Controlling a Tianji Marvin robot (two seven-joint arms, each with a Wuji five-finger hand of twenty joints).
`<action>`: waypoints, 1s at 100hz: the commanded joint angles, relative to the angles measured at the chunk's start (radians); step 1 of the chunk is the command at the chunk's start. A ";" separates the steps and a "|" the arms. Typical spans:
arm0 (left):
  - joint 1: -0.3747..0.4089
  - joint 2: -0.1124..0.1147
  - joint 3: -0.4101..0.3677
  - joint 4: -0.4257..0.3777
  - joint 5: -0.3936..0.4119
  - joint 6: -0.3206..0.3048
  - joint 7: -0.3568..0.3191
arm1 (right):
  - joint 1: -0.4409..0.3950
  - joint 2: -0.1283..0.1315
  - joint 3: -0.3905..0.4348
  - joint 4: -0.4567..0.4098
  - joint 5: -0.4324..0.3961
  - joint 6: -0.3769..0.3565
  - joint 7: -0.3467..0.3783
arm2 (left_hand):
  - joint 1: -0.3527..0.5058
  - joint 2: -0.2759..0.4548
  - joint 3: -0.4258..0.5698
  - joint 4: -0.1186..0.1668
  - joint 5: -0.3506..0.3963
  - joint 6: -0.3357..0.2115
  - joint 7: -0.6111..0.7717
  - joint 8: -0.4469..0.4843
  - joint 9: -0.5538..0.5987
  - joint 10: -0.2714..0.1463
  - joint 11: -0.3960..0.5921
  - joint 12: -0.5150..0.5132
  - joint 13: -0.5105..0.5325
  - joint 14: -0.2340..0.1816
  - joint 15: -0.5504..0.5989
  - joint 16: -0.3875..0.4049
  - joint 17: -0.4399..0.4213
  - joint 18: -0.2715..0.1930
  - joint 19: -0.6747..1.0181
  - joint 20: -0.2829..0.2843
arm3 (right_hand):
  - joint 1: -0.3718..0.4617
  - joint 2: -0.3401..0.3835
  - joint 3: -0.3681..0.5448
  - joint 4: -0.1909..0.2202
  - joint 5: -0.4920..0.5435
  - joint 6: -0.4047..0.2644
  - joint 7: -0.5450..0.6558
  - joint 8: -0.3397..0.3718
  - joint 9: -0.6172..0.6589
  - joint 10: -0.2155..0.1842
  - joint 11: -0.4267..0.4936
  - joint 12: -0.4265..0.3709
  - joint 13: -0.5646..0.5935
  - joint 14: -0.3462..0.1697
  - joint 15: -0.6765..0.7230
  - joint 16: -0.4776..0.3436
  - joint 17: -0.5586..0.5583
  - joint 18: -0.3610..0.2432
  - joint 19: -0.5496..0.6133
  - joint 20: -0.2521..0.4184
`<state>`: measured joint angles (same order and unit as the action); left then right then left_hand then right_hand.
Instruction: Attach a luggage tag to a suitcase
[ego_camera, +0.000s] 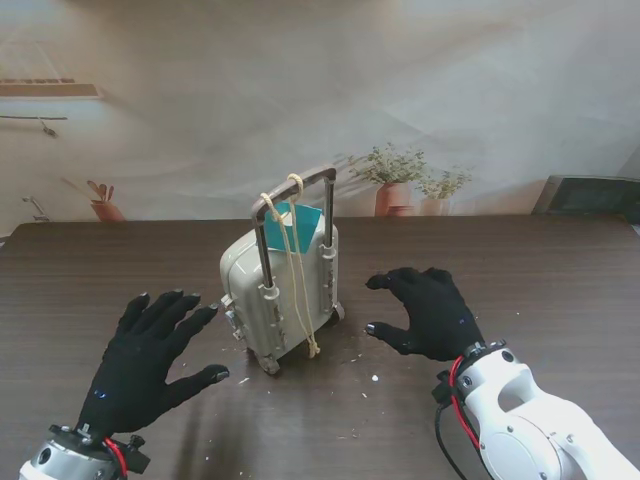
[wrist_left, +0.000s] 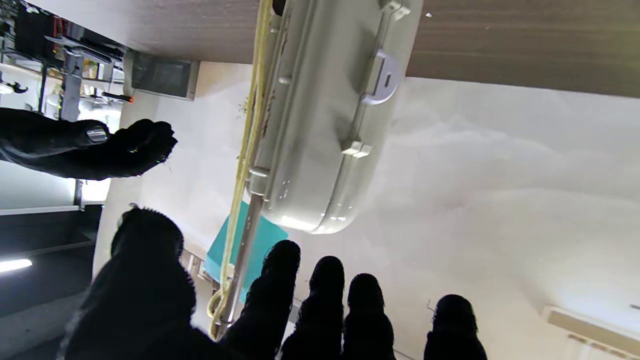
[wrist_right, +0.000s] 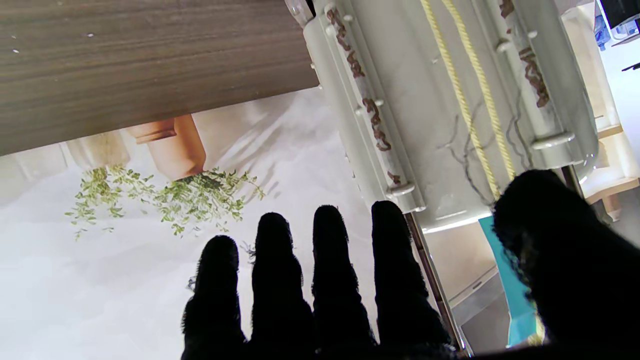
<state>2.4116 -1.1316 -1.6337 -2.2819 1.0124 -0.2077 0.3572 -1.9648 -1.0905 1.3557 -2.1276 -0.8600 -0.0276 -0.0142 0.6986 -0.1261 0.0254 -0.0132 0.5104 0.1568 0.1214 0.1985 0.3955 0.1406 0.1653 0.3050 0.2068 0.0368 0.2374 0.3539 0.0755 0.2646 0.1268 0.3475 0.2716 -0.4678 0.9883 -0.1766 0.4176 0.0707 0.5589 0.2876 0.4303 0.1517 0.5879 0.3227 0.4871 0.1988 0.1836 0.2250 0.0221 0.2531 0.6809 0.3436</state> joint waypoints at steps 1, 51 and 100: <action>0.003 -0.003 0.004 0.013 -0.003 0.012 -0.011 | -0.001 0.005 -0.003 0.012 -0.007 0.004 0.015 | 0.005 0.036 -0.027 0.014 -0.006 0.046 -0.018 -0.010 -0.019 0.017 -0.012 -0.017 -0.037 0.004 -0.003 0.033 -0.013 0.009 -0.024 0.005 | -0.044 0.015 -0.036 0.027 -0.036 -0.018 0.017 -0.026 -0.037 -0.016 -0.011 -0.015 -0.025 -0.009 -0.014 -0.015 -0.018 -0.021 0.004 -0.013; -0.080 0.000 0.053 0.044 -0.001 0.048 0.002 | -0.010 0.005 -0.005 0.020 -0.006 0.009 0.014 | 0.016 0.035 -0.023 0.017 0.000 0.047 -0.014 -0.014 -0.025 0.017 0.000 -0.016 -0.044 0.003 0.003 0.066 -0.025 0.002 -0.033 -0.002 | -0.044 0.014 -0.030 0.029 -0.040 -0.017 0.039 -0.039 -0.037 -0.015 -0.004 -0.012 -0.021 0.000 -0.010 -0.013 -0.024 -0.014 0.018 -0.030; -0.112 0.003 0.086 0.048 -0.006 0.056 0.002 | -0.030 0.003 0.011 0.013 -0.004 0.005 0.007 | 0.027 0.031 -0.021 0.019 0.013 0.048 -0.005 -0.014 -0.014 0.022 0.011 -0.017 -0.038 0.004 0.006 0.092 -0.023 0.002 -0.033 -0.004 | -0.043 0.014 -0.026 0.028 -0.039 -0.014 0.047 -0.048 -0.034 -0.014 0.001 -0.010 -0.023 -0.002 -0.004 -0.011 -0.028 -0.014 0.027 -0.041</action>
<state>2.2949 -1.1298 -1.5489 -2.2266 1.0019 -0.1509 0.3722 -1.9892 -1.0900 1.3635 -2.1106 -0.8649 -0.0208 -0.0178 0.6986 -0.1260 0.0254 -0.0130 0.5113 0.1568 0.1214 0.1985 0.3935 0.1415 0.1664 0.3050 0.2065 0.0406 0.2374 0.4086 0.0656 0.2650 0.1155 0.3475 0.2716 -0.4676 0.9881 -0.1766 0.4058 0.0704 0.5947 0.2638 0.4303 0.1513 0.5878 0.3227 0.4871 0.1988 0.1837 0.2249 0.0201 0.2531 0.7039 0.3181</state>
